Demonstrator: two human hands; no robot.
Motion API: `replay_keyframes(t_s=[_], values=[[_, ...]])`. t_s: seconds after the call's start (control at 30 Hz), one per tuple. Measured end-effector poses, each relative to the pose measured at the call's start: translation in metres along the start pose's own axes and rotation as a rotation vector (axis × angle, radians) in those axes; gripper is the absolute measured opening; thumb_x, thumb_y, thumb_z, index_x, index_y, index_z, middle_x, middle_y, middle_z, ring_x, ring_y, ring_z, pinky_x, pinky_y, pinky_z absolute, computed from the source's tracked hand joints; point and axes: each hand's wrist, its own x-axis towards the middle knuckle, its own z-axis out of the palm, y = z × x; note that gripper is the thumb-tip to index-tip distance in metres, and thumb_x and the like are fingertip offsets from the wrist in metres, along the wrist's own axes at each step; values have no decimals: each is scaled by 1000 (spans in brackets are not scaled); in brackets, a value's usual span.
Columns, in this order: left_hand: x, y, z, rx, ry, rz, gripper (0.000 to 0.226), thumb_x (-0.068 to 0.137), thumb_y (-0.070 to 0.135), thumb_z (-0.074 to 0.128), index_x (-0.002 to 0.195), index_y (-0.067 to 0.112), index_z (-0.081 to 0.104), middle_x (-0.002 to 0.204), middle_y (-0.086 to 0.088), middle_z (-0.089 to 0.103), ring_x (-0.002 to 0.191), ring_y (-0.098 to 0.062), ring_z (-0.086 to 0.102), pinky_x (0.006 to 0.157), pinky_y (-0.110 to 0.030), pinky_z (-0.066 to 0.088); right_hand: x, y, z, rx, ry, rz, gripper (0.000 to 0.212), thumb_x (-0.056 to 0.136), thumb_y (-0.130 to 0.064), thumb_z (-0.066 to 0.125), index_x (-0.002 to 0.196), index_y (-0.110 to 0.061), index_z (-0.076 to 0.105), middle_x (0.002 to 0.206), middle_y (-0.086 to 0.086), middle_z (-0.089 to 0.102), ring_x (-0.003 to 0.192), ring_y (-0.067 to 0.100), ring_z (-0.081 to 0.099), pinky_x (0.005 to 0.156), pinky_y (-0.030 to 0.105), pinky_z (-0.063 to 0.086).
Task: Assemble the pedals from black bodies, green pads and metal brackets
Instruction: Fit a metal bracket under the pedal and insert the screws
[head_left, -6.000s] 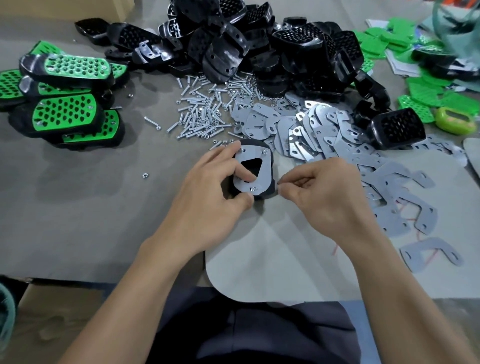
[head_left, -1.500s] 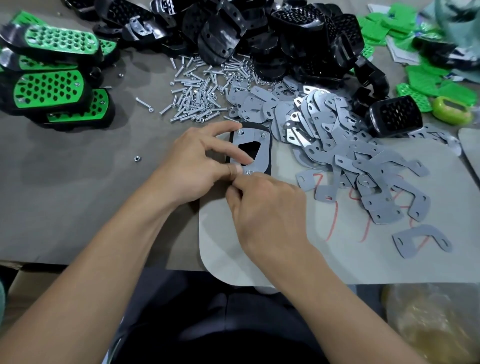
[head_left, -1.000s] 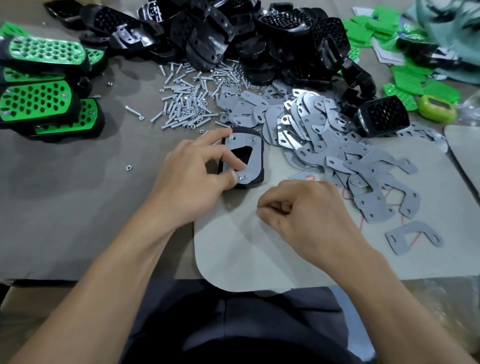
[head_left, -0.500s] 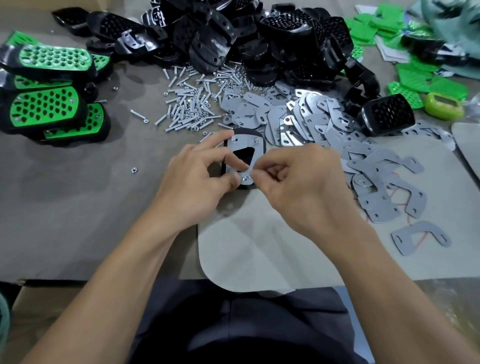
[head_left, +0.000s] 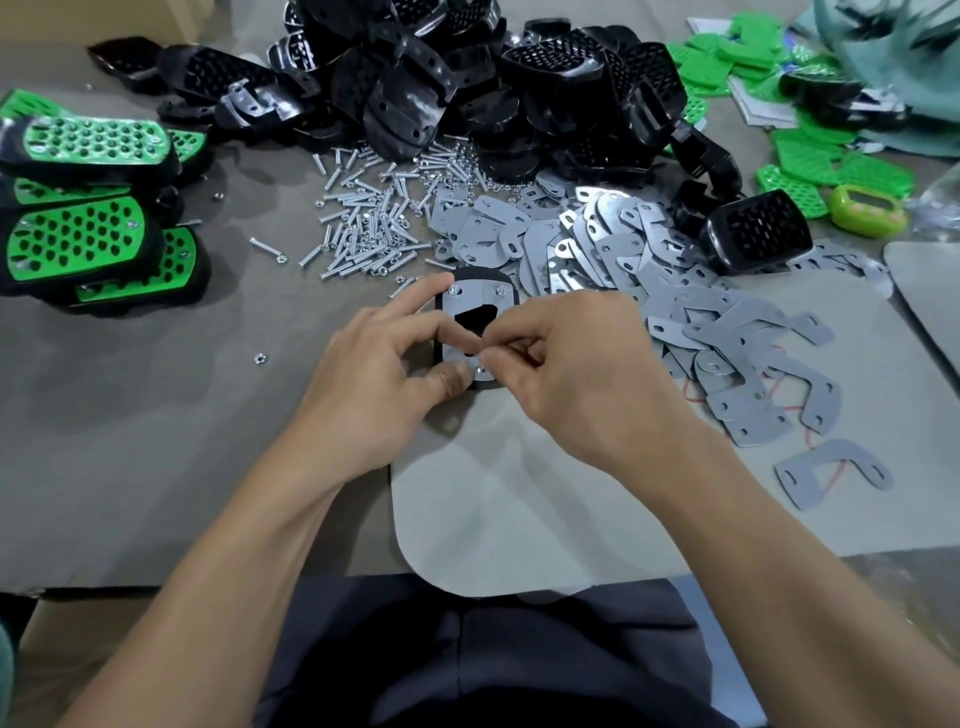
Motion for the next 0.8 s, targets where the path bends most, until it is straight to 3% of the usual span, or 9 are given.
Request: replay_keyframes(t_s=[0.07,0.13,0.23,0.37,0.47,0.57,0.7,0.8], values=[[0,-1,0,1,5,4,17,85,41,73,100,48,69,145,40,32,132,-19,46,110,-47,34,1,-3,0,-39,-73,-6,9,92,-25,69,87,-24,77,71,-2,68,69,20,59,69,35,51],[0,-2,-1,5,11,19,28,89,28,80,98,51,66,145,40,32,131,-19,46,108,-43,34,1,-7,-2,-72,-107,-38,12,93,-25,66,91,-22,77,76,1,68,75,25,61,74,40,49],[0,1,-2,6,13,20,38,89,28,81,91,59,60,142,47,28,131,-16,46,105,-38,32,4,-14,-7,-200,-179,-100,18,96,-27,58,85,-19,69,78,0,64,80,26,60,78,42,46],[0,0,-1,10,0,19,31,88,34,80,85,59,63,137,54,25,131,-12,44,104,-36,32,9,-22,-11,-357,-232,-169,20,99,-24,53,79,-22,52,75,-2,55,76,28,57,72,41,47],[1,-3,-2,2,-8,18,29,88,30,81,88,56,67,137,55,25,130,-10,44,104,-34,32,12,-26,-10,-380,-248,-133,16,97,-20,57,81,-20,54,66,-3,43,73,27,52,66,36,42],[0,-1,-4,-16,-21,16,43,87,27,82,85,64,61,138,55,25,133,-11,44,105,-35,32,16,-27,-16,-345,-296,-85,18,97,-21,60,79,-20,60,60,-3,40,68,28,48,61,33,37],[2,-2,-5,-36,-31,21,42,88,25,82,93,61,61,153,35,35,136,-20,48,112,-49,35,19,-30,-15,-450,-315,-179,41,95,-14,57,64,-23,32,61,-5,38,64,25,45,60,33,31],[2,-2,-4,-62,-28,24,38,88,26,82,95,58,62,157,23,39,137,-24,50,111,-55,37,21,-27,-12,-458,-332,-224,45,98,-15,53,65,-26,23,63,-5,34,66,28,49,62,39,40]])
